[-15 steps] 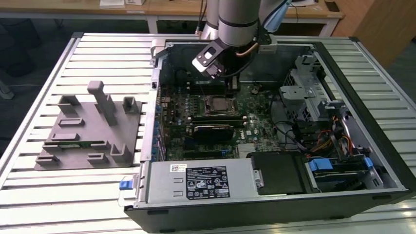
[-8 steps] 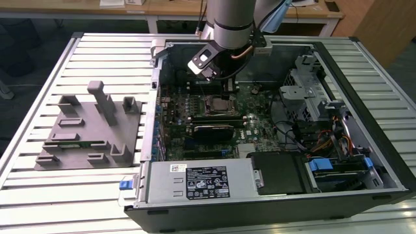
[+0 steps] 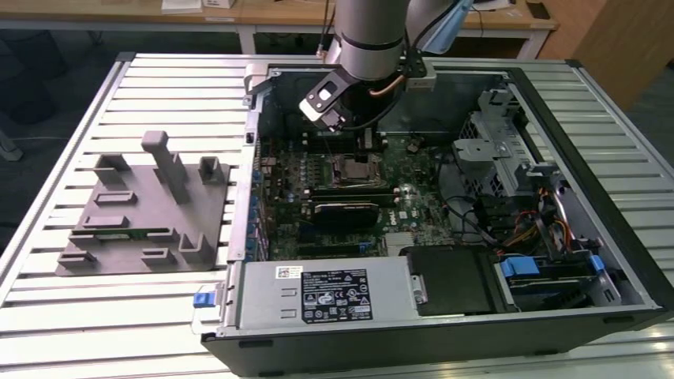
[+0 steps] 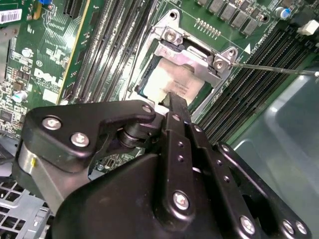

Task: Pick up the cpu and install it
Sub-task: 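Close the cpu cover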

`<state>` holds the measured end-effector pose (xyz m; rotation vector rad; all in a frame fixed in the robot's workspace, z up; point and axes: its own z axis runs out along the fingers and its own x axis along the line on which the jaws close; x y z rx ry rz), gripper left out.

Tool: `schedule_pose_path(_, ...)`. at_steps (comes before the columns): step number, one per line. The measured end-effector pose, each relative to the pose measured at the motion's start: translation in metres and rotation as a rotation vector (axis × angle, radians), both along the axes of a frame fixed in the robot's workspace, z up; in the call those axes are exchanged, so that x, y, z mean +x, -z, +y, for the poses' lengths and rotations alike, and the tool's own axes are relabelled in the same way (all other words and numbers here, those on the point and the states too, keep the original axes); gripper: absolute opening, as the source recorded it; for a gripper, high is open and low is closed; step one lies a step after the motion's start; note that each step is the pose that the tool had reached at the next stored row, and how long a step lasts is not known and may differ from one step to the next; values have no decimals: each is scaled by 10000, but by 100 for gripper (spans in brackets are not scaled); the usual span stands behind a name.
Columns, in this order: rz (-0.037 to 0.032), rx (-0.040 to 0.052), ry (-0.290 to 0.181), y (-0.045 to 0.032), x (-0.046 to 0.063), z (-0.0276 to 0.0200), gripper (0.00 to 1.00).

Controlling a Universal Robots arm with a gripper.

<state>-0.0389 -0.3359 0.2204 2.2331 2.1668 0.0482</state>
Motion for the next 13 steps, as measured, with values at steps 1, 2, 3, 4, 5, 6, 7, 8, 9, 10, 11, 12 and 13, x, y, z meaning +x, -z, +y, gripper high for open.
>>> schedule_pose_path(1,0,-2,-31,0,0,0,11)
schedule_pose_path(2,-1,-11,-110,1,0,0,11)
schedule_pose_path(3,0,-22,-227,1,0,0,11)
schedule_pose_path(4,-1,-35,-343,1,0,0,11)
schedule_pose_path(5,0,-50,-470,2,0,0,11)
schedule_pose_path(6,0,-63,-608,2,0,0,11)
schedule_pose_path(7,0,-74,-747,2,0,0,11)
schedule_pose_path(8,0,-84,-899,2,0,0,11)
schedule_pose_path(9,-1,-99,-1051,3,0,0,11)
schedule_pose_path(10,-1,-109,-1208,3,0,0,11)
schedule_pose_path(11,-2,-117,-1359,3,0,0,11)
schedule_pose_path(12,-2,-126,-1518,3,0,0,11)
schedule_pose_path(13,-2,-133,-1664,2,0,0,11)
